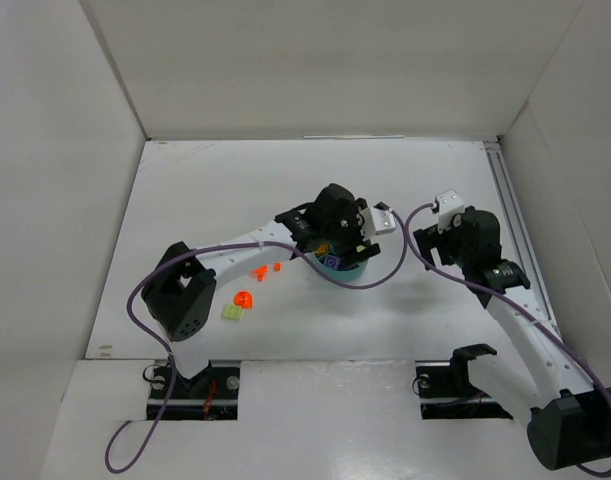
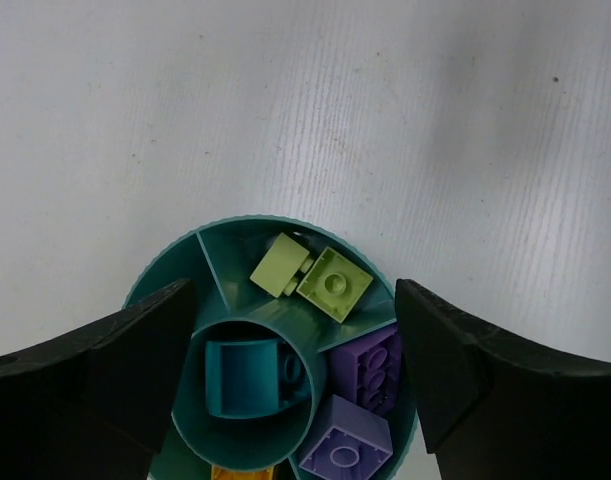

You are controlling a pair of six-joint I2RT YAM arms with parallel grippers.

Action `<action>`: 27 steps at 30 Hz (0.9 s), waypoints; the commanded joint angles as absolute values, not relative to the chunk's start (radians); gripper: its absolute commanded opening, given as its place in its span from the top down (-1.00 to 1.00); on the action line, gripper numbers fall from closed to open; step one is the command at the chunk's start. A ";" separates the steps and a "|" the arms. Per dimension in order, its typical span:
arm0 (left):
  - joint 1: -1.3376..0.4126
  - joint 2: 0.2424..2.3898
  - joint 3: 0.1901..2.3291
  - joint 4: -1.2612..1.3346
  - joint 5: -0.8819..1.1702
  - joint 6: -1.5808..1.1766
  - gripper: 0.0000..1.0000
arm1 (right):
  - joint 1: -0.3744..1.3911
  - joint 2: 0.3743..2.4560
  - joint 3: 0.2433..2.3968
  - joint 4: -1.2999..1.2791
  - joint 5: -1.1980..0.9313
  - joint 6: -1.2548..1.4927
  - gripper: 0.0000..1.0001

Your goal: Sort the legos into containers by color

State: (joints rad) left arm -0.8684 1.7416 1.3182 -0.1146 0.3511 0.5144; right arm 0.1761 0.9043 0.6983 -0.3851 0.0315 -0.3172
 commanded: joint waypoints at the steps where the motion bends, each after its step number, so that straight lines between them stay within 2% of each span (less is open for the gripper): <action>1: -0.867 1.645 1.338 -0.051 0.354 0.471 -0.56 | 0.167 0.845 0.676 -0.316 -0.031 -0.357 -0.99; 2: -0.867 1.625 1.324 -0.032 0.354 0.456 -0.65 | 0.167 0.833 0.667 -0.305 -0.049 -0.367 -0.99; 3: -0.867 1.574 1.306 0.025 0.333 0.431 -0.89 | 0.167 0.821 0.667 -0.305 -0.049 -0.367 -0.99; 4: -0.867 1.547 1.263 0.084 0.293 0.370 -1.00 | 0.167 0.798 0.667 -0.305 -0.049 -0.367 -0.99; 8: -0.857 1.392 1.143 0.161 0.233 0.212 -1.00 | 0.176 0.749 0.647 -0.282 -0.081 -0.376 -0.99; 10: -0.857 1.297 1.097 0.187 0.140 0.106 -1.00 | 0.213 0.749 0.647 -0.270 -0.092 -0.376 -0.99; 12: -0.857 1.243 1.052 0.170 0.044 -0.126 -1.00 | 0.250 0.749 0.647 -0.270 -0.080 -0.376 -0.99; 13: -0.848 1.223 1.052 0.079 -0.118 -0.224 -1.00 | 0.270 0.749 0.647 -0.270 -0.040 -0.376 -0.99; 16: -0.839 1.181 1.061 -0.154 -0.344 -0.584 -1.00 | 0.339 0.759 0.647 -0.270 0.024 -0.376 -0.99; 18: -0.839 1.167 1.062 -0.401 -0.402 -0.732 -1.00 | 0.359 0.768 0.656 -0.279 0.034 -0.376 -0.99; 20: -0.818 1.167 1.052 -0.664 -0.434 -0.907 -1.00 | 0.359 0.779 0.667 -0.279 0.034 -0.376 -0.99; 24: -0.807 1.122 0.948 -0.956 -0.428 -1.279 -1.00 | 0.359 0.788 0.667 -0.279 -0.005 -0.367 -0.99; 27: -0.796 1.008 0.775 -0.959 -0.353 -1.455 -1.00 | 0.359 0.798 0.658 -0.279 -0.026 -0.357 -0.99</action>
State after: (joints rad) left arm -0.8089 1.1324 0.8780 -0.7475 -0.3588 -1.1179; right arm 0.3542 0.7986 0.6525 -0.3267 -0.0006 -0.3695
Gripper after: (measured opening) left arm 0.997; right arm 0.993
